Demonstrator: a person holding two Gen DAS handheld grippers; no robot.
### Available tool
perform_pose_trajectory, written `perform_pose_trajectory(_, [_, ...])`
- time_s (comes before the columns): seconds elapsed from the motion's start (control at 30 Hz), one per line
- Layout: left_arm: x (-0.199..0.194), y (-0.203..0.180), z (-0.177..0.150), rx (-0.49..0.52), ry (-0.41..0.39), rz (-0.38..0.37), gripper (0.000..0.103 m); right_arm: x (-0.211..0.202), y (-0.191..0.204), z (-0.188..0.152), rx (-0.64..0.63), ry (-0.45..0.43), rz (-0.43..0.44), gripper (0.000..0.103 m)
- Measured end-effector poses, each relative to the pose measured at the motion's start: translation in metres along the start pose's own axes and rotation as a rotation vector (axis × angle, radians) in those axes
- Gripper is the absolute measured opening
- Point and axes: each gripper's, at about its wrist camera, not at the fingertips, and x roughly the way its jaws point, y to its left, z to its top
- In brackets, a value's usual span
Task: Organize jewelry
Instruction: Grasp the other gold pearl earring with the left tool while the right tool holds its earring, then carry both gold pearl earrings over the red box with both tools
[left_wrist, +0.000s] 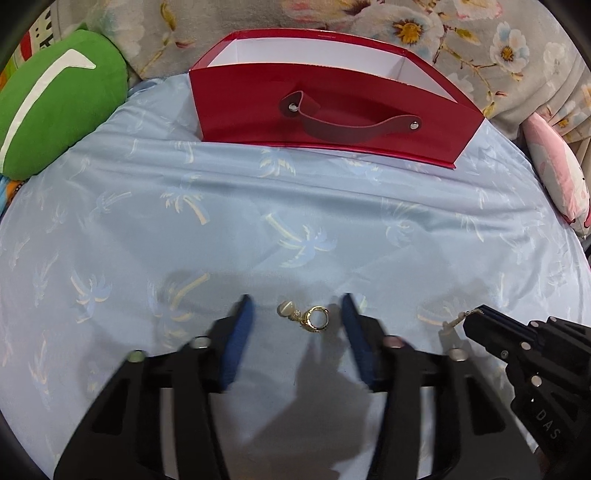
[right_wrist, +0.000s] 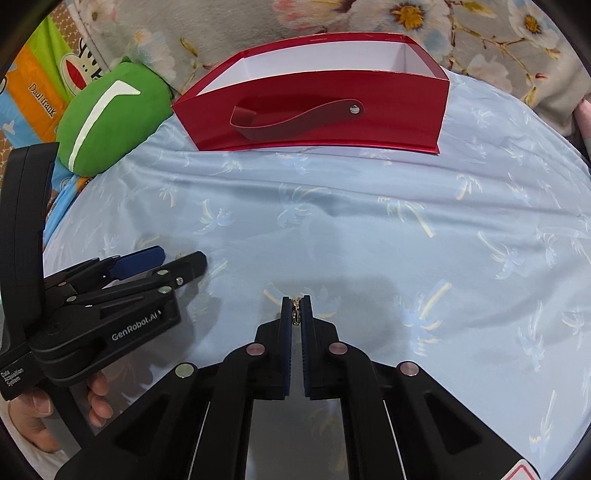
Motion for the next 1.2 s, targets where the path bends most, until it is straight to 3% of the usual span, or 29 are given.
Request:
perform_pose_trajectory(0.1, [0.0, 0.001, 0.0, 0.008, -0.006, 0.004, 0.016, 0.0, -0.002, 0.0, 0.01, -0.002, 0.004, 0.004])
perform_pose_trajectory(0.3, [-0.005, 0.008, -0.001, -0.016, 0.0, -0.036, 0.003, -0.004, -0.002, 0.002, 0.015, -0.013, 0.014, 0.004])
perform_pose_trajectory(0.87, [-0.046, 0.034, -0.02, -0.079, -0.022, -0.089, 0.003, -0.016, 0.005, 0.0, 0.013, -0.032, 0.034, 0.004])
perform_pose_trajectory(1.2, [-0.085, 0.031, 0.001, -0.07, -0.104, -0.095, 0.003, -0.047, 0.012, 0.018, -0.004, -0.114, 0.053, 0.004])
